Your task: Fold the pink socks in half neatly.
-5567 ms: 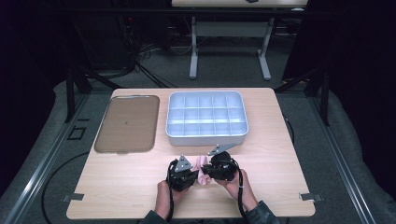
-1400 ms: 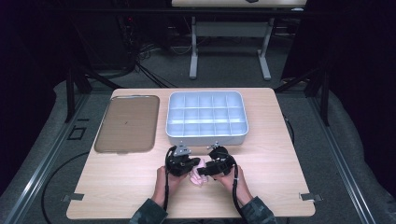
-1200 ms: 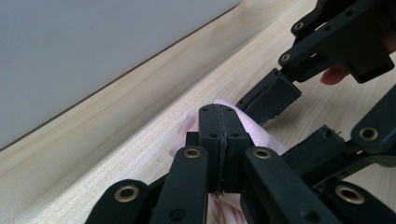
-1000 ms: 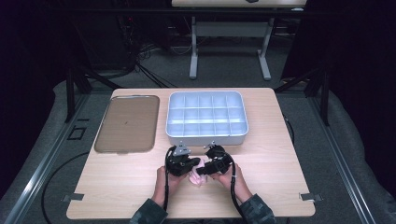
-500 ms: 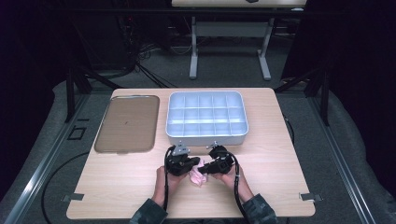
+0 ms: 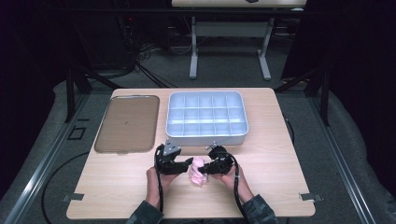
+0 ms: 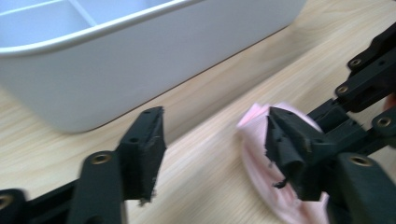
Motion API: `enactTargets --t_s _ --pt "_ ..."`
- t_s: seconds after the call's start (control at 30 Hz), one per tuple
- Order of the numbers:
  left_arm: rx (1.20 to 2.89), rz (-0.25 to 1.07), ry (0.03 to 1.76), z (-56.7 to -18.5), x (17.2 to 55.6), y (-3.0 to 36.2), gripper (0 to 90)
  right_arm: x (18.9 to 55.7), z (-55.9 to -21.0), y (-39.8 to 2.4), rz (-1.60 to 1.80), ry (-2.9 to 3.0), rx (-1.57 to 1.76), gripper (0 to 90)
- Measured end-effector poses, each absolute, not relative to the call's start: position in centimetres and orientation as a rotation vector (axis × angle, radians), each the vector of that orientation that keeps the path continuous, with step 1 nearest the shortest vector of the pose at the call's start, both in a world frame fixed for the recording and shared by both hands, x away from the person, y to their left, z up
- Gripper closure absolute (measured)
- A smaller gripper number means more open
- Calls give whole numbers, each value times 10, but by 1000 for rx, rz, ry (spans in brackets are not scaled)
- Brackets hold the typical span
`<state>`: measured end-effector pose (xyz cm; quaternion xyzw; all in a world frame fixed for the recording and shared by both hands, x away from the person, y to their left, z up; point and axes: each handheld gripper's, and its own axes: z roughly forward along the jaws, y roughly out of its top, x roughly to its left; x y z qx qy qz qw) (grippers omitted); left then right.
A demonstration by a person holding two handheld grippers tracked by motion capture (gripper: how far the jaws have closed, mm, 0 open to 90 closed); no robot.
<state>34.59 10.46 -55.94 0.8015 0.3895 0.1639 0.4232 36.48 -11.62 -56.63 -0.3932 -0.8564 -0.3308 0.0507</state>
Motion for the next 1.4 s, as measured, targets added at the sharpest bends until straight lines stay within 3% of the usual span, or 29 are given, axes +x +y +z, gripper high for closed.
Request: enactTargets --t_s 0.37,1.4 --pt "2019 472 1070 -570 331 133 227 365 -566 -116 -1009 -2610 -1194 763" --pt "2074 504 1139 -590 316 153 149 365 -569 -119 -1044 -2614 -1170 759"
